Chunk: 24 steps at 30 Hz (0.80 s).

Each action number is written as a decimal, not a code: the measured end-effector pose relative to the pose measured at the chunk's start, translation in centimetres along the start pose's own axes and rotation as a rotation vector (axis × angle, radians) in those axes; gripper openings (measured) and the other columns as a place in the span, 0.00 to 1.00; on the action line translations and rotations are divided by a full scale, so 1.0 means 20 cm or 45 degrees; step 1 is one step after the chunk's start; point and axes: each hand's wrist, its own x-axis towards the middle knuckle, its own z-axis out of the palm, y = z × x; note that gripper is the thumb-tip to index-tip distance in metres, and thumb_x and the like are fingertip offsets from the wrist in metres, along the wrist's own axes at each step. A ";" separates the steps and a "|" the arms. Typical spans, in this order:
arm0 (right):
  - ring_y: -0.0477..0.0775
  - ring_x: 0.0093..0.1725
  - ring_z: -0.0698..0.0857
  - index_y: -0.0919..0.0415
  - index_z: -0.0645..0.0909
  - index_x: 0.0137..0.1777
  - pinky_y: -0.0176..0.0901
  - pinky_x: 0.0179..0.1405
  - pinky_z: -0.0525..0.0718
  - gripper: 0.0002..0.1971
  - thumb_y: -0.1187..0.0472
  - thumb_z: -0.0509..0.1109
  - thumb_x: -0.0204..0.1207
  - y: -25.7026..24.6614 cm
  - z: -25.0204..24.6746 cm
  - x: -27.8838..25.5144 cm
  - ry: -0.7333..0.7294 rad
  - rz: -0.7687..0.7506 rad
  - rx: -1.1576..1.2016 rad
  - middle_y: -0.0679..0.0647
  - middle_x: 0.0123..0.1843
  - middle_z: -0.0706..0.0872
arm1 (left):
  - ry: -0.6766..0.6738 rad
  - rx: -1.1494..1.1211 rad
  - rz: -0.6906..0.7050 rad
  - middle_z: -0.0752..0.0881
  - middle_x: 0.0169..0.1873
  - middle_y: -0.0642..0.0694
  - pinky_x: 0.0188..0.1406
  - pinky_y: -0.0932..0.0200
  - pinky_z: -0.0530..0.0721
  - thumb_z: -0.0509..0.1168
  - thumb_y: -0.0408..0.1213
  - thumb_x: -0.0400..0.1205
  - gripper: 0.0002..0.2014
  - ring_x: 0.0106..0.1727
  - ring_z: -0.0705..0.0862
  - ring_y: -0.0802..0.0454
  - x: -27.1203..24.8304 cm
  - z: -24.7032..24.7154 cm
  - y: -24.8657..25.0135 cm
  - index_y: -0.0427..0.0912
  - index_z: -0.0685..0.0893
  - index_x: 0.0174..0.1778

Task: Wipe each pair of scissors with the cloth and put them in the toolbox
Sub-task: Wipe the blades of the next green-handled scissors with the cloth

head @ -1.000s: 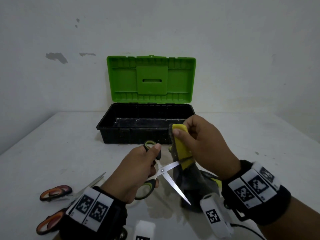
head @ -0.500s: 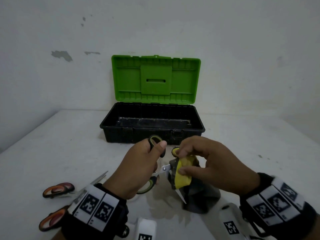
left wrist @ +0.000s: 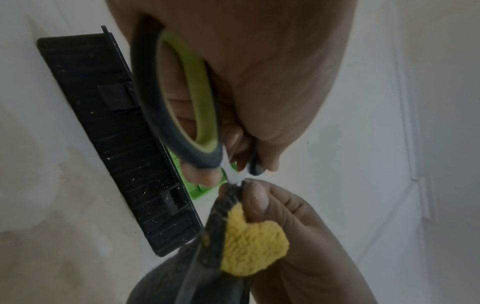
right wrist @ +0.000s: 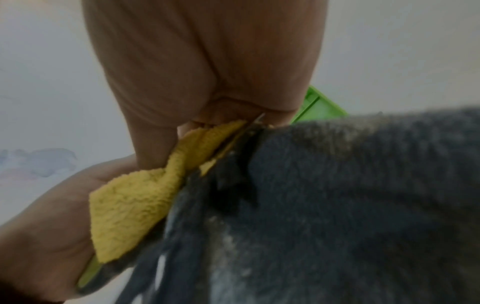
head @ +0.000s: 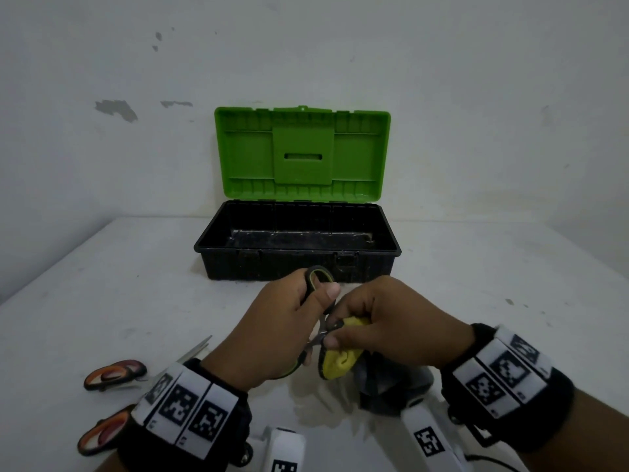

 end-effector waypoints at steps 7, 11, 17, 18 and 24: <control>0.49 0.41 0.92 0.56 0.93 0.45 0.55 0.48 0.90 0.04 0.57 0.79 0.75 0.01 -0.05 -0.02 -0.047 0.032 -0.011 0.48 0.41 0.94 | -0.025 -0.039 -0.031 0.75 0.20 0.56 0.30 0.35 0.85 0.60 0.53 0.84 0.16 0.23 0.76 0.55 -0.01 -0.02 -0.01 0.47 0.79 0.37; 0.46 0.41 0.92 0.54 0.93 0.43 0.48 0.48 0.91 0.03 0.57 0.79 0.75 0.04 -0.12 -0.06 -0.024 0.068 -0.019 0.46 0.40 0.94 | 0.000 -0.068 -0.044 0.72 0.19 0.55 0.29 0.39 0.83 0.59 0.57 0.81 0.19 0.22 0.73 0.56 -0.01 -0.04 -0.02 0.45 0.79 0.37; 0.43 0.39 0.92 0.53 0.92 0.40 0.36 0.42 0.88 0.04 0.58 0.78 0.76 0.08 -0.22 -0.12 0.070 0.098 -0.040 0.46 0.37 0.94 | 0.070 -0.229 -0.094 0.70 0.22 0.46 0.22 0.59 0.77 0.60 0.54 0.80 0.22 0.21 0.69 0.54 -0.01 -0.04 -0.02 0.35 0.80 0.41; 0.44 0.38 0.92 0.53 0.92 0.40 0.39 0.42 0.88 0.04 0.58 0.78 0.76 0.09 -0.23 -0.13 0.094 0.109 -0.053 0.47 0.37 0.94 | 0.084 -0.283 -0.122 0.69 0.23 0.43 0.21 0.59 0.78 0.61 0.52 0.82 0.20 0.21 0.68 0.54 0.00 -0.04 -0.02 0.35 0.79 0.40; 0.43 0.31 0.85 0.59 0.91 0.39 0.31 0.29 0.80 0.09 0.56 0.73 0.76 0.16 -0.27 -0.16 0.472 0.157 0.300 0.54 0.34 0.92 | 0.334 -0.611 -0.257 0.62 0.20 0.48 0.25 0.52 0.83 0.59 0.47 0.87 0.16 0.20 0.62 0.54 0.02 -0.10 -0.06 0.39 0.76 0.39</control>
